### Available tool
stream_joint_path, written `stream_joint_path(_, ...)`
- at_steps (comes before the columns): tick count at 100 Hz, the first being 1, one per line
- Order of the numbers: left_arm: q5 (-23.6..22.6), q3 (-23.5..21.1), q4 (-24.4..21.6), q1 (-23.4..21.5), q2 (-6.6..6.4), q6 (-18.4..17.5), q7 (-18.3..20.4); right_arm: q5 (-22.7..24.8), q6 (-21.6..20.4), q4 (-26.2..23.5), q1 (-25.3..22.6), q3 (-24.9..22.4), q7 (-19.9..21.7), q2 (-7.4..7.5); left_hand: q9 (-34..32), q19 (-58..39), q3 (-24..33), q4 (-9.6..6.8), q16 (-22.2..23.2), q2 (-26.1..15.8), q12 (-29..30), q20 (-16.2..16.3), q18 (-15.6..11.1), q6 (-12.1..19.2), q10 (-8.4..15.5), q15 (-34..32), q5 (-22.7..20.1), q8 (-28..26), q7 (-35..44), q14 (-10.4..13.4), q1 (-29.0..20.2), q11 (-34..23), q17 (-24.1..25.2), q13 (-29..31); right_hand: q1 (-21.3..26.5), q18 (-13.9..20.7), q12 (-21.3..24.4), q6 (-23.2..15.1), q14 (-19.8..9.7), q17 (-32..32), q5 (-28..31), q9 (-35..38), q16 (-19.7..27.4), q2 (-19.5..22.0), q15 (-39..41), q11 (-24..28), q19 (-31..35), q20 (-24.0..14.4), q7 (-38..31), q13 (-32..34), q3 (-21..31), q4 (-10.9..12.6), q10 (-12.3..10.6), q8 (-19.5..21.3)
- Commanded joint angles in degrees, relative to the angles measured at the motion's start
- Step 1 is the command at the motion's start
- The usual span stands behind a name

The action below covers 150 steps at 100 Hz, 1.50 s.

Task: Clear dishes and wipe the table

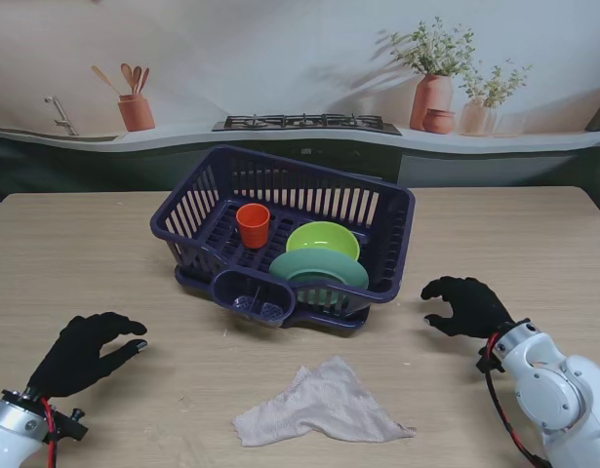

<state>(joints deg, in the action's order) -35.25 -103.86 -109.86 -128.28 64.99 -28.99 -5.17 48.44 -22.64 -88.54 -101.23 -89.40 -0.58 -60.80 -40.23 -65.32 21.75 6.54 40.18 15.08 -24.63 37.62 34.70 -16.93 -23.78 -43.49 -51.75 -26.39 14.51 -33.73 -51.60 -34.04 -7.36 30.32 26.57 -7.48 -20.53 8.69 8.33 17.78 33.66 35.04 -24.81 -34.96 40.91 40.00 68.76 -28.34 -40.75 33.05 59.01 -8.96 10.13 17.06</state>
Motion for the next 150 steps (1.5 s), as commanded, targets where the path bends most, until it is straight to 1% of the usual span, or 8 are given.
stream_joint_path(1,0.3,0.0,-1.1,-0.9,-0.29,0.9,1.5,0.4,-0.1,-0.1,-0.3,-0.1,0.6,0.11,1.2,-0.1,-1.4,-2.55,-0.5,-2.3,0.9,0.0,-0.7,-1.0,-1.2,0.5,-1.6,0.6,-1.0,-0.9,1.9,0.7,1.0,-1.7,-0.3,-1.2,-0.1,1.1,0.9,-0.9,-0.1,-1.5,0.3,-0.4,-0.7,-0.2,0.0,0.5,0.3,-1.1,-0.4,1.0,0.4,-0.1)
stream_joint_path(19,1.4,0.3,-2.5,-0.8,-1.16,2.6,6.2,1.1,-0.3,0.1,-0.2,-0.1,0.5,0.21,1.3,0.3,-3.9,-2.51,-0.7,-1.8,1.1,-0.4,-0.9,-1.0,-1.0,1.0,-1.5,1.2,-1.3,-0.9,3.2,1.1,1.3,-2.1,-0.4,-1.2,-0.1,1.1,1.1,-0.6,0.0,-1.4,0.3,-0.4,-0.6,-0.2,0.2,0.6,0.3,-0.9,-0.3,1.0,0.5,0.0)
stream_joint_path(57,3.6,4.4,-5.6,2.0,-3.37,11.4,17.6,1.3,-0.9,0.4,0.0,0.1,1.0,0.34,4.1,-0.7,-6.3,-2.77,-1.3,-1.2,1.6,-0.2,-2.0,-0.4,0.1,2.9,0.8,2.2,-2.3,0.5,2.8,2.4,1.8,-4.7,-0.1,-1.2,0.0,1.3,1.0,-0.8,0.0,-1.5,0.4,-0.4,-0.8,-0.5,0.1,0.8,0.6,-1.1,-1.5,0.9,0.6,0.0)
stream_joint_path(93,3.7,10.1,-6.7,6.4,-4.97,16.5,24.7,1.3,-0.5,0.4,-0.1,0.3,0.9,0.33,5.1,0.1,-6.5,-2.91,-1.6,-0.2,1.7,-0.8,-2.8,0.1,0.9,3.9,1.6,2.6,-2.7,1.3,3.5,2.7,2.7,-5.5,0.1,-1.2,0.1,1.4,1.2,-0.9,0.1,-1.5,0.4,-0.3,-0.8,-0.5,0.0,0.9,0.9,-1.2,-1.6,1.1,0.6,0.0)
stream_joint_path(114,4.1,15.0,-8.3,9.0,-5.86,21.8,28.9,1.1,-0.1,0.3,-0.3,0.5,1.1,0.31,6.7,0.9,-5.6,-2.94,-1.8,0.5,1.9,-1.4,-4.0,0.5,1.7,4.7,2.8,2.9,-3.2,2.3,3.8,3.1,3.7,-6.9,0.0,-1.1,0.0,1.5,1.1,-1.1,0.0,-1.6,0.4,-0.3,-0.9,-0.5,0.0,0.9,0.9,-1.5,-1.6,1.0,0.6,0.0)
stream_joint_path(134,3.8,19.9,-7.8,12.3,-6.34,24.7,30.4,1.2,0.1,0.2,-0.4,0.4,1.1,0.32,7.9,1.4,-4.3,-2.86,-1.9,1.4,1.7,-2.0,-4.7,0.9,2.1,5.1,3.3,3.1,-3.5,3.0,4.3,2.9,4.5,-7.7,0.0,-1.1,0.0,1.5,1.1,-1.2,0.0,-1.6,0.4,-0.3,-0.8,-0.5,0.0,0.9,1.0,-1.5,-1.7,1.0,0.6,0.0)
stream_joint_path(137,4.0,20.6,-7.7,12.8,-6.42,25.3,30.7,1.3,0.1,0.2,-0.4,0.4,1.1,0.32,8.5,1.6,-0.2,-2.35,-2.0,2.2,1.9,-2.9,-5.0,1.1,2.3,5.5,3.6,3.3,-3.6,3.3,6.2,2.9,4.9,-8.1,0.0,-1.1,0.0,1.5,1.1,-1.2,0.0,-1.6,0.4,-0.3,-0.8,-0.5,0.0,0.9,1.0,-1.5,-1.7,1.0,0.6,0.0)
stream_joint_path(150,3.8,23.2,-7.2,14.6,-6.71,27.0,31.7,1.2,0.2,0.1,-0.5,0.4,1.2,0.31,10.4,2.1,0.6,-2.18,-2.1,2.6,1.8,-3.3,-6.3,1.6,3.1,5.9,5.0,3.5,-4.1,4.6,6.4,3.0,5.8,-9.5,0.0,-1.0,0.0,1.4,1.1,-1.3,0.0,-1.7,0.4,-0.3,-0.9,-0.5,-0.1,0.9,1.0,-1.5,-1.8,1.0,0.6,0.1)
